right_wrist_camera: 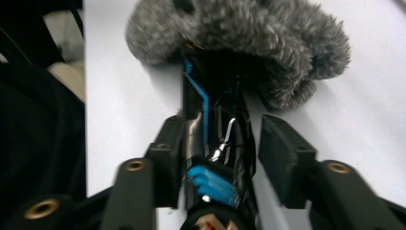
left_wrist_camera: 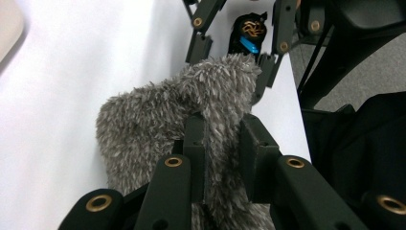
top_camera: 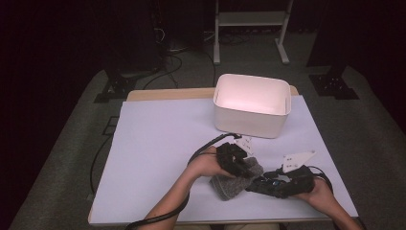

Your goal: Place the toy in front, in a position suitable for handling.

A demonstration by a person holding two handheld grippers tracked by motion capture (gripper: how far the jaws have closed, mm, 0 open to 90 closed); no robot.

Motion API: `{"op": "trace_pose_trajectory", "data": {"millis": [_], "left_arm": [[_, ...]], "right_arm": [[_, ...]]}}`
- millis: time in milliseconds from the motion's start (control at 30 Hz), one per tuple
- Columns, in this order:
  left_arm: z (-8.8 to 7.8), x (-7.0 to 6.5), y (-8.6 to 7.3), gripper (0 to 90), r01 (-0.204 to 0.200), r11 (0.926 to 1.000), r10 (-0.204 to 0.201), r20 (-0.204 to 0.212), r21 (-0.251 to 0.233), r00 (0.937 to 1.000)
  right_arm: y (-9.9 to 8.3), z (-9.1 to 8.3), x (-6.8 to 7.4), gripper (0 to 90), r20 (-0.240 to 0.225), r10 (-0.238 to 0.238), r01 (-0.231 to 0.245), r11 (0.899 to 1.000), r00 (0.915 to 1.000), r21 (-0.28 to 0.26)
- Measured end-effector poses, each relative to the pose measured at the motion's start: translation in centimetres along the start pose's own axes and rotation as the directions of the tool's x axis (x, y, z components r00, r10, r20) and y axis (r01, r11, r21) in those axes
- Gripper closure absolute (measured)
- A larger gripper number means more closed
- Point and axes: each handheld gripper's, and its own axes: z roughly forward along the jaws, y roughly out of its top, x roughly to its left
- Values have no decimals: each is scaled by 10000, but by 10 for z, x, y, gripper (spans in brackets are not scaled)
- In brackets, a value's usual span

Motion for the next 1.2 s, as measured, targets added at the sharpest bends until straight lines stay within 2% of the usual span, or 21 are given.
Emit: {"op": "trace_pose_trajectory", "data": {"millis": [100,167,233,267,400,500,633,733,867,1000,1200], "left_arm": [[-6,0,-5,749,50,10000,-49,-166,82,9998],[-11,-1,-11,749,124,9999,-121,-272,110,9996],[-17,-2,-17,749,226,9997,-227,-265,-66,9994],[-20,-3,-20,749,253,9995,-257,-190,-210,9995],[-27,-7,-25,749,236,9992,-243,-207,-325,9995],[-32,-11,-27,748,141,9998,-145,-325,-133,9994],[-43,-15,-30,747,42,10000,-39,-598,40,9982],[-50,-16,-37,744,118,9997,-99,-823,226,9966],[-54,-15,-52,745,356,9963,-264,-1169,777,9928],[-59,-16,-63,745,486,9974,-419,-1193,536,9920],[-66,-15,-79,744,884,9937,-774,-1479,693,9860]], "right_arm": [[9,11,0,466,-102,-143,150,9974,9998,701],[13,15,2,533,-212,-412,431,9945,9989,956],[16,16,2,547,-217,-517,538,9922,9984,1121],[18,16,3,550,-144,-783,795,9892,9968,1230],[20,19,2,552,-161,-916,929,9893,9957,1125],[29,28,1,552,-243,-984,1005,9894,9948,1046],[50,51,2,553,-577,-1405,1457,9843,9884,996],[68,68,4,552,-873,-1673,1743,9814,9820,802],[79,86,7,552,-1119,-1828,1927,9775,9768,853],[78,87,8,553,-1087,-1891,1984,9767,9759,813],[74,81,8,552,-1032,-1886,1984,9755,9766,953]]}}
